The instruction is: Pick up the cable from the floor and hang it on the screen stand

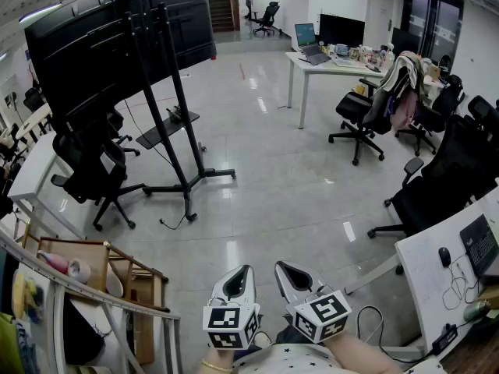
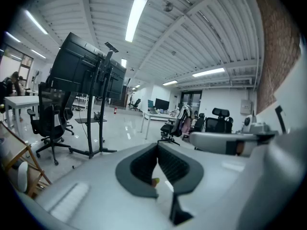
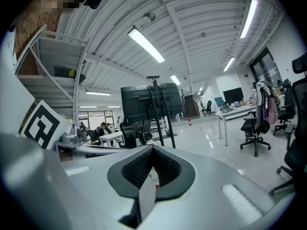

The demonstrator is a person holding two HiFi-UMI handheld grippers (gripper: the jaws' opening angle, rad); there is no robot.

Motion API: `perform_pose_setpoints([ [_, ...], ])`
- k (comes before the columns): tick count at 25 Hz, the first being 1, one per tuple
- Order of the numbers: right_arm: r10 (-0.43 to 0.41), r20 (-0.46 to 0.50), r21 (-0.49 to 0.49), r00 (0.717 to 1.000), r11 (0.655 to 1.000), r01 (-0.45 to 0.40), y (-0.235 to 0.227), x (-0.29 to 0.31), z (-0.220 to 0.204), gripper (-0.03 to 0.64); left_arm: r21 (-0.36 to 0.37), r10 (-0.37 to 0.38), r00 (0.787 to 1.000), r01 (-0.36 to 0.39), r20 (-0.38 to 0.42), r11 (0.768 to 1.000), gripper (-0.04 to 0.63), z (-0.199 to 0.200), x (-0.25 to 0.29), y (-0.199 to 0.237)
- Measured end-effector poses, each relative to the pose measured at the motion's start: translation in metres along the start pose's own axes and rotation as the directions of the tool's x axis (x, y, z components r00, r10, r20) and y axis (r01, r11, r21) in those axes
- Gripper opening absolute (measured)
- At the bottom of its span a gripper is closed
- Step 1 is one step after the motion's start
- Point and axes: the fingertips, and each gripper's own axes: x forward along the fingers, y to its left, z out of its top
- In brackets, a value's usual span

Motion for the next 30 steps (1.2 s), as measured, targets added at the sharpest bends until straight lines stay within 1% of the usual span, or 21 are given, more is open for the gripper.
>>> perform_pose_setpoints([
  [6,-0.004,-0.001,0.022,1.0,1.0,0.004,-0.001,0.007,-0.001,-0.002,0.0,0.01,1.0,-0.01,0.006,1.0,0.008,0.001,0.001,0.009],
  [10,-0.002,-0.01,0.02,1.0,1.0,0.002,0.0,0.011,-0.005,-0.002,-0.014,0.027,1.0,-0.026,0.009,1.0,0.008,0.0,0.0,0.017],
  [13,0.002,-0.029,0.014,1.0,1.0,-0.002,0.0,0.018,-0.008,-0.002,-0.026,0.046,0.999,-0.046,0.004,0.999,0.008,-0.002,0.003,0.028],
  [18,0.04,-0.07,0.026,0.997,0.999,-0.038,-0.002,0.037,-0.013,-0.002,-0.062,0.095,0.995,-0.096,-0.009,0.993,0.008,-0.004,0.011,0.049],
  [22,0.084,-0.095,0.038,0.992,0.996,-0.08,-0.01,0.076,-0.014,-0.002,-0.085,0.147,0.989,-0.148,-0.01,0.985,0.008,0.002,0.03,0.077],
  [25,0.139,-0.106,0.045,0.985,0.99,-0.135,-0.017,0.118,-0.011,-0.002,-0.099,0.193,0.981,-0.193,-0.01,0.976,0.008,0.008,0.054,0.106],
  [30,0.258,-0.106,0.01,0.96,0.966,-0.258,-0.034,0.212,0.02,-0.002,-0.127,0.303,0.953,-0.3,0.002,0.945,0.008,0.036,0.108,0.17],
])
